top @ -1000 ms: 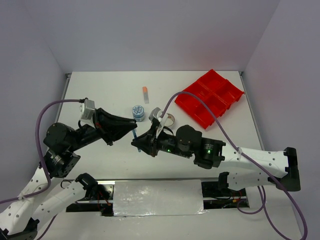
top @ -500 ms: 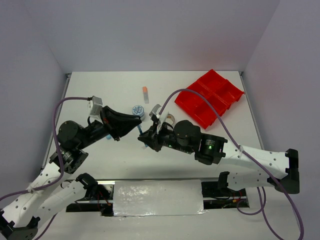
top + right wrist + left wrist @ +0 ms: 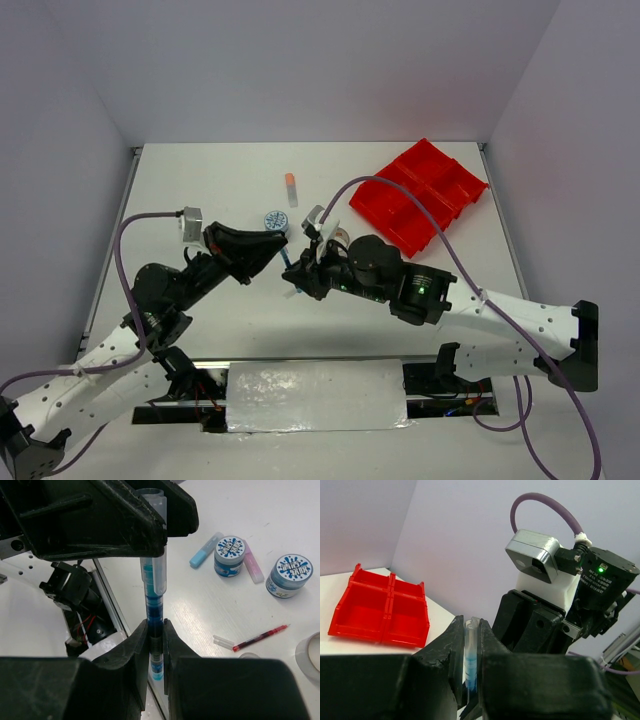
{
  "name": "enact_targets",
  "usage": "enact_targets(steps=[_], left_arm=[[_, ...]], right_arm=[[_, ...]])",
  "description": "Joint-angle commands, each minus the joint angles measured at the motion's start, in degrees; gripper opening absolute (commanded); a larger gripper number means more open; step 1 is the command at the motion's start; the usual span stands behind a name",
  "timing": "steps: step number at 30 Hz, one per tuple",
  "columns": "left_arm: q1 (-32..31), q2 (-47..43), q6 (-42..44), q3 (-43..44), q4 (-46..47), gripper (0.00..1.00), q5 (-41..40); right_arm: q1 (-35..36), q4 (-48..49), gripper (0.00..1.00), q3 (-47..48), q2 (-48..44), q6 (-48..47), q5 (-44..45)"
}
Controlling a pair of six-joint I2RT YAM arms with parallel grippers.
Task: Sort the stationery into containers
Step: Close the pen cap on the pen.
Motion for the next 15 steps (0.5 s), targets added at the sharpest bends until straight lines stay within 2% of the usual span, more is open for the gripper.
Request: enact_targets(steps=[1, 7, 11, 15], left_arm=[[-5.74, 2.01, -1.47, -4.95, -19.22, 0.00, 8.34], [-5.92, 3.49, 2.84, 1.47, -27.57, 0.00, 5.79], [-7.67, 7.72, 1.35, -1.15, -21.97, 0.00, 8.25], [-14.51, 9.92, -0.32, -5.99, -16.34, 0.00, 3.51]], right_arm=[[-1.87, 33.05, 0.00, 9.97, -4.51, 1.52, 5.16], [-2.49, 36.38, 0.00, 3.03, -10.04, 3.54, 5.86], [-2.49, 30.94, 0.00, 10.83, -8.82, -0.23, 4.98], [-2.84, 28.12, 0.00, 15.42, -6.01, -1.21, 4.54]])
